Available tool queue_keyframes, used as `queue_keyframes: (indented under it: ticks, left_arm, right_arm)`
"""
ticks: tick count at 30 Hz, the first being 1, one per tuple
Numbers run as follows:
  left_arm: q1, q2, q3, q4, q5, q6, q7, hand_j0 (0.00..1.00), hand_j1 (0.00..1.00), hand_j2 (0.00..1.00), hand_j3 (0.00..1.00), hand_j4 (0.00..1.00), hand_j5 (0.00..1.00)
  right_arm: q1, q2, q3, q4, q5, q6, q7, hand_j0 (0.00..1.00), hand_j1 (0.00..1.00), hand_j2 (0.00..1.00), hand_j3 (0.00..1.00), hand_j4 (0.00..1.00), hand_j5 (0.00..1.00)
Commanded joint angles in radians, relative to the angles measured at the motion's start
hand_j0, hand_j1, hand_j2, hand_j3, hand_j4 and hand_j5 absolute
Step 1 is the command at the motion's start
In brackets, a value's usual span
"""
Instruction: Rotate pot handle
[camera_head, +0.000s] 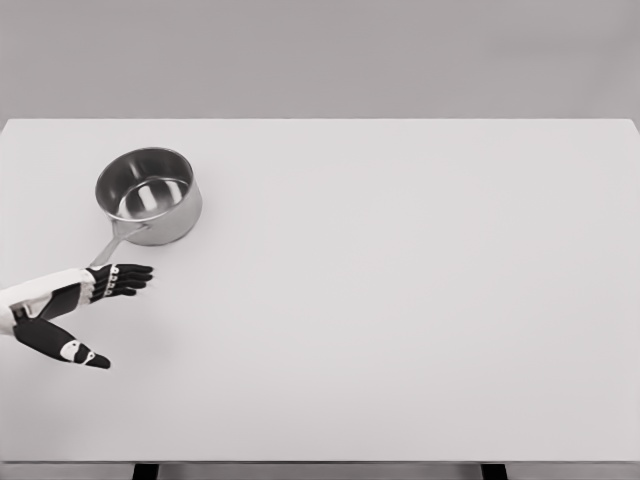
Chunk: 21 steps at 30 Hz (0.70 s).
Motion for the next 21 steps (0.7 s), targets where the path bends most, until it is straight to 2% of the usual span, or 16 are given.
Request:
queue_keyframes:
  ticks: [1, 6, 14, 21]
  left_arm:
    - [0.000, 0.007, 0.001, 0.018, -0.006, 0.000, 0.000, 1.00, 1.00, 1.00, 1.00, 1.00, 1.00]
    - [-0.003, 0.016, 0.001, 0.048, -0.049, 0.000, 0.000, 1.00, 1.00, 1.00, 1.00, 1.00, 1.00]
    - [-0.018, 0.067, 0.003, 0.067, -0.059, 0.000, 0.000, 1.00, 1.00, 1.00, 1.00, 1.00, 1.00]
    - [-0.029, 0.082, 0.003, 0.087, -0.101, 0.000, 0.000, 1.00, 1.00, 1.00, 1.00, 1.00, 1.00]
  right_arm:
    - [0.000, 0.000, -0.001, 0.001, 0.000, 0.001, 0.000, 1.00, 1.00, 1.00, 1.00, 1.00, 1.00]
    - [0.000, 0.000, -0.001, 0.000, 0.000, 0.000, 0.000, 1.00, 1.00, 1.00, 1.00, 1.00, 1.00]
    - [0.000, 0.000, -0.001, 0.001, 0.000, 0.000, 0.000, 1.00, 1.00, 1.00, 1.00, 1.00, 1.00]
    - [0.000, 0.000, -0.001, 0.000, 0.000, 0.000, 0.000, 1.00, 1.00, 1.00, 1.00, 1.00, 1.00]
